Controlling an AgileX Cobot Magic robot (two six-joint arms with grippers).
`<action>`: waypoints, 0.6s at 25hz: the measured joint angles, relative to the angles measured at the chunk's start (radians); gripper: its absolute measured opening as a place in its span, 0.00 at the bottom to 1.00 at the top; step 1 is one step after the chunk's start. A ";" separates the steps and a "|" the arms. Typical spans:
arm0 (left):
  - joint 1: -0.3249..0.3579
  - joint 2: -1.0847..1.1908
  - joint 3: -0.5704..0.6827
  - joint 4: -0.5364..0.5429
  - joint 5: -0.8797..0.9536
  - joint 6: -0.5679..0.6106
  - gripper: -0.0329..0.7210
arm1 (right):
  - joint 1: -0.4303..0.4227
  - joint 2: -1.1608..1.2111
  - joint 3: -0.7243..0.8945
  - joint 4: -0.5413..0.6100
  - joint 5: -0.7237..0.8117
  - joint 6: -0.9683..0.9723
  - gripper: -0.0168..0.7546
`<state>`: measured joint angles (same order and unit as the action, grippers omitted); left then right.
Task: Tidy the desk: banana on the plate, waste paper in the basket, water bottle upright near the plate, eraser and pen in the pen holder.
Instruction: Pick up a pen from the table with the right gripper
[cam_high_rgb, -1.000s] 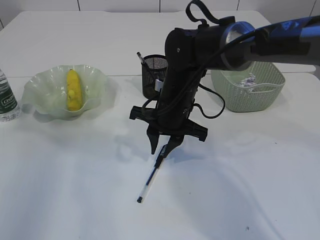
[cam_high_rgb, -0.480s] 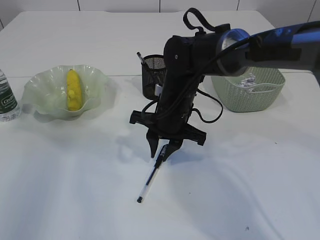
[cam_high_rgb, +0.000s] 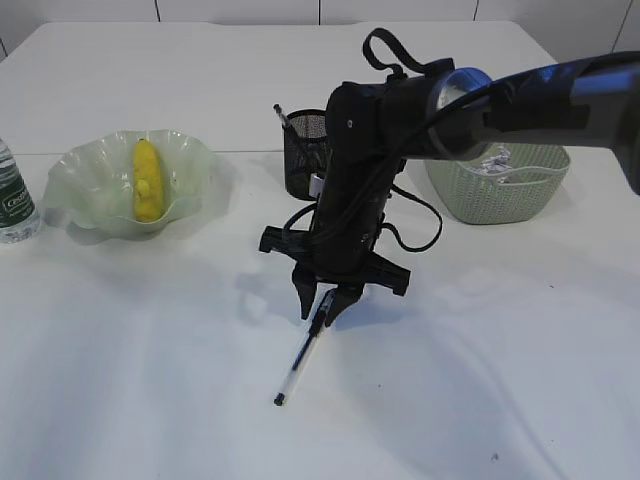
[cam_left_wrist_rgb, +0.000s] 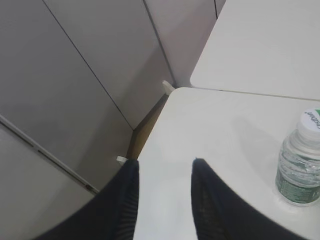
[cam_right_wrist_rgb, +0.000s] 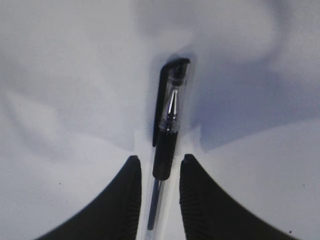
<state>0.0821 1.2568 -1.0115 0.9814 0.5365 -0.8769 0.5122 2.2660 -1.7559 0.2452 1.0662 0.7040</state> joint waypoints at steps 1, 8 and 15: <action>0.000 0.000 0.000 0.000 0.000 0.000 0.36 | 0.000 0.000 0.000 0.000 -0.001 0.000 0.28; 0.000 0.000 0.000 0.000 0.000 0.000 0.36 | 0.000 0.000 0.000 0.000 -0.006 0.000 0.28; 0.000 0.000 0.000 0.000 0.000 0.000 0.36 | 0.000 0.000 0.000 -0.002 -0.007 0.001 0.28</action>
<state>0.0821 1.2568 -1.0115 0.9814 0.5365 -0.8769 0.5122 2.2660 -1.7559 0.2432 1.0590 0.7047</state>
